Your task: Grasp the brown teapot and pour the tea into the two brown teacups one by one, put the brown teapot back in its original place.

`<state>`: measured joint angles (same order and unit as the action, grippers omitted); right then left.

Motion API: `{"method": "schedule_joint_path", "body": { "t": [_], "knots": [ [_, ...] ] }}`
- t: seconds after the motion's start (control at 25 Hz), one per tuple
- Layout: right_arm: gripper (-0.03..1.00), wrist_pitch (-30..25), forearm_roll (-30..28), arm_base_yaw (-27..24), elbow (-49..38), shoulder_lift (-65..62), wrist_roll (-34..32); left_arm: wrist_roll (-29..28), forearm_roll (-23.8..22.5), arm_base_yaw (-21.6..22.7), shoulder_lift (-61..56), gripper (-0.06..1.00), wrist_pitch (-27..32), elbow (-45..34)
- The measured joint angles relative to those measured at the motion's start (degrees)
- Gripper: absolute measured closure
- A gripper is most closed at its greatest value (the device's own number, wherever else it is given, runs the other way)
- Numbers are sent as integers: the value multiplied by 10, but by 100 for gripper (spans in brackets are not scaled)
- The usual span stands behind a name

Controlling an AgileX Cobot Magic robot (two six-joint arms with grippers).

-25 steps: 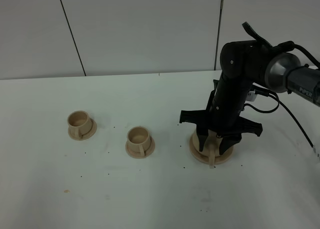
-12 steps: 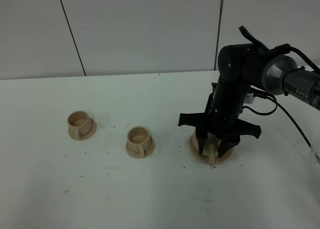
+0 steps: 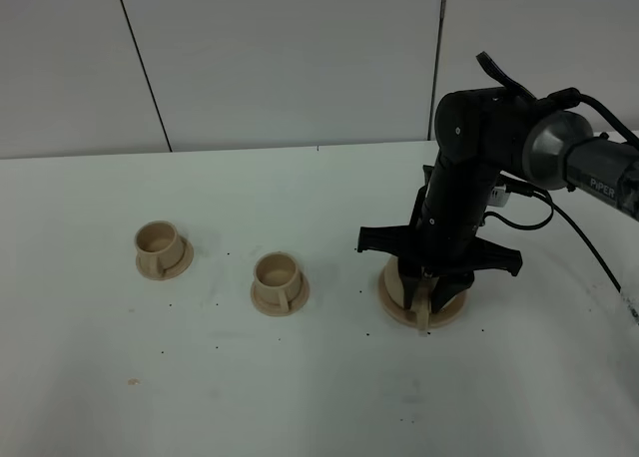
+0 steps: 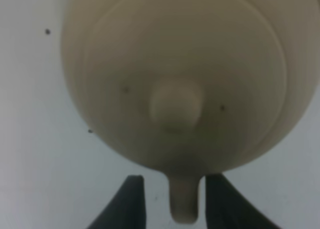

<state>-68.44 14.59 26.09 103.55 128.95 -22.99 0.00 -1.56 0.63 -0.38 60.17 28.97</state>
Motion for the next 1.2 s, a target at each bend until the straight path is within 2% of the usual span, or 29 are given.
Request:
{"method": "schedule_joint_path", "body": {
  "t": [0.52, 1.2],
  "knots": [
    [75, -1, 0, 0, 0, 6, 0, 0, 0, 0, 0, 70, 0, 0],
    [76, -17, -18, 0, 23, 6, 0, 0, 0, 0, 0, 70, 0, 0]
  ]
}}
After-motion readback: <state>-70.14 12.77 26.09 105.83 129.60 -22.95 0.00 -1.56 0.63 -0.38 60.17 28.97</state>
